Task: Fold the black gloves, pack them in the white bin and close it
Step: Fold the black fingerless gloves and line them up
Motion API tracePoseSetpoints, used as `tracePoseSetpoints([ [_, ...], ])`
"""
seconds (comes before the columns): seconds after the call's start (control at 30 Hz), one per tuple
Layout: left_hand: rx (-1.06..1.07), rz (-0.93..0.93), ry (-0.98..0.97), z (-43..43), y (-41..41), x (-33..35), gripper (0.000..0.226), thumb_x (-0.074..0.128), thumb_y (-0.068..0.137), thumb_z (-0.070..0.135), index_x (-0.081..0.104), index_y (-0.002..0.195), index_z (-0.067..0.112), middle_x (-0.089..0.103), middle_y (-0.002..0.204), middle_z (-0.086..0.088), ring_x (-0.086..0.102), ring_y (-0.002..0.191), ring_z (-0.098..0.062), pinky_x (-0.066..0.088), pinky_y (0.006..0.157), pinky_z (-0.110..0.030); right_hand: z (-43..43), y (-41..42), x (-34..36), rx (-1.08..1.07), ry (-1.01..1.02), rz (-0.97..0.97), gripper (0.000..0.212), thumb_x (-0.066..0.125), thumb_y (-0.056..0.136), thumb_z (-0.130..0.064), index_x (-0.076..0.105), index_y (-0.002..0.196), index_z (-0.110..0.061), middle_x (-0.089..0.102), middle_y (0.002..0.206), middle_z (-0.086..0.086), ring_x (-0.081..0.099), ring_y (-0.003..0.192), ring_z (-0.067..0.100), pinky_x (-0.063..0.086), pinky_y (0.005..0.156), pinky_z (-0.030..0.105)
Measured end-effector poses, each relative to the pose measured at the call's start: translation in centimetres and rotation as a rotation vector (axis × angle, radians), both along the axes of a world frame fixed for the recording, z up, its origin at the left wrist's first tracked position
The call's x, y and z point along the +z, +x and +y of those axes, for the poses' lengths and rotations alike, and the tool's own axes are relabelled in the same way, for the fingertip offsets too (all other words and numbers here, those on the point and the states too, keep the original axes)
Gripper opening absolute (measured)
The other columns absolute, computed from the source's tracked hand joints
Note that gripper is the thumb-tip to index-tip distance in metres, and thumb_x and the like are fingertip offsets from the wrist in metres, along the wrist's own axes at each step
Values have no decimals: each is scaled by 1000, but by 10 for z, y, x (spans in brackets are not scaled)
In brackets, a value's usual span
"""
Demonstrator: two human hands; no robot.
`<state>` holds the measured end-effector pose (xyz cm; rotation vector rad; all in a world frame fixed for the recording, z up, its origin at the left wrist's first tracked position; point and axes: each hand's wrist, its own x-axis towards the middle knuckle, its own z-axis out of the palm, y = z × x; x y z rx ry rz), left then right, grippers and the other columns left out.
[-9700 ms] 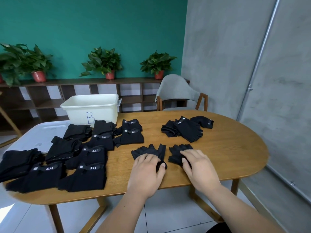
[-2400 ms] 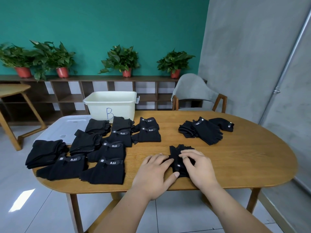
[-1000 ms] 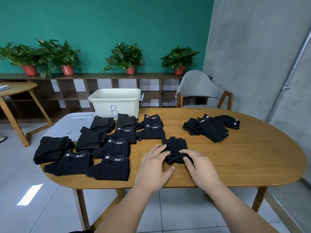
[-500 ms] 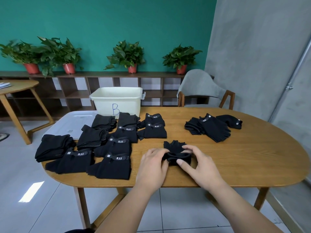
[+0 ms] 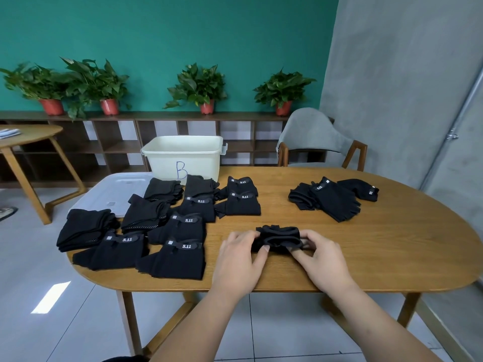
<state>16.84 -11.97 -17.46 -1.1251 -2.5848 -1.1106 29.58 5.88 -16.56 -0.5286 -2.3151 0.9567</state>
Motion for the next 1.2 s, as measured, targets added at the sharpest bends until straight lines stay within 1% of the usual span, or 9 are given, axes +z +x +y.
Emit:
tracePoseSetpoints([
  [0.27,33,-58,15,-1,-4,-3,37,52,102,61,64,127,37,61,112,10,51,109,-15,48,93,-34,-2,1,5,-15,-208,54,24,84,88,-32,74,110,-35,77,80,-11,73,75,6,60,80,34],
  [0.4,40,-99,10,2,-7,-5,37,54,100,63,66,126,40,66,114,14,56,114,-11,50,94,-32,-2,-1,6,-37,-161,31,33,83,88,-36,68,118,-39,76,76,-13,70,72,4,54,75,25],
  [0.53,63,-132,22,5,-10,-5,37,53,95,68,60,125,47,68,112,20,60,113,-8,55,95,-36,-3,-5,4,-69,-82,-13,43,81,90,-38,63,129,-36,74,73,-16,69,70,0,55,77,25],
  [0.67,99,-112,32,5,-6,0,29,59,99,57,50,123,45,60,103,21,54,107,-12,49,95,-36,1,-7,1,-118,10,-42,42,80,89,-43,64,128,-35,70,66,-14,67,67,-2,54,79,24],
  [0.77,92,-90,48,4,-3,2,21,62,101,47,43,108,41,59,95,18,50,90,0,45,92,-35,3,-10,-2,-124,44,-60,36,79,90,-44,68,122,-32,67,62,-13,65,64,0,54,76,26],
  [0.9,48,-24,51,4,-3,2,22,61,102,35,42,104,47,55,102,20,55,95,0,42,95,-33,3,-13,-7,-168,121,-80,35,74,92,-50,67,122,-32,63,61,-10,62,61,2,56,65,30],
  [0.97,28,-2,39,5,-4,2,20,58,104,32,47,108,48,57,103,20,56,95,0,42,96,-35,0,-12,-9,-176,214,-71,39,64,97,-53,61,133,-35,61,73,-13,60,73,2,56,68,29],
  [1.07,42,-5,69,5,-3,1,19,57,104,28,51,108,45,60,102,19,56,91,-4,48,91,-36,-3,-14,-10,-99,378,-111,51,40,107,-56,36,156,-44,56,122,-18,50,115,6,51,94,33],
  [1.2,57,-3,84,6,-2,-1,21,56,103,23,54,109,43,60,102,18,57,93,-8,51,85,-37,-2,-19,-13,20,531,-378,54,15,108,-60,8,162,-55,33,163,-17,25,147,14,35,113,40],
])
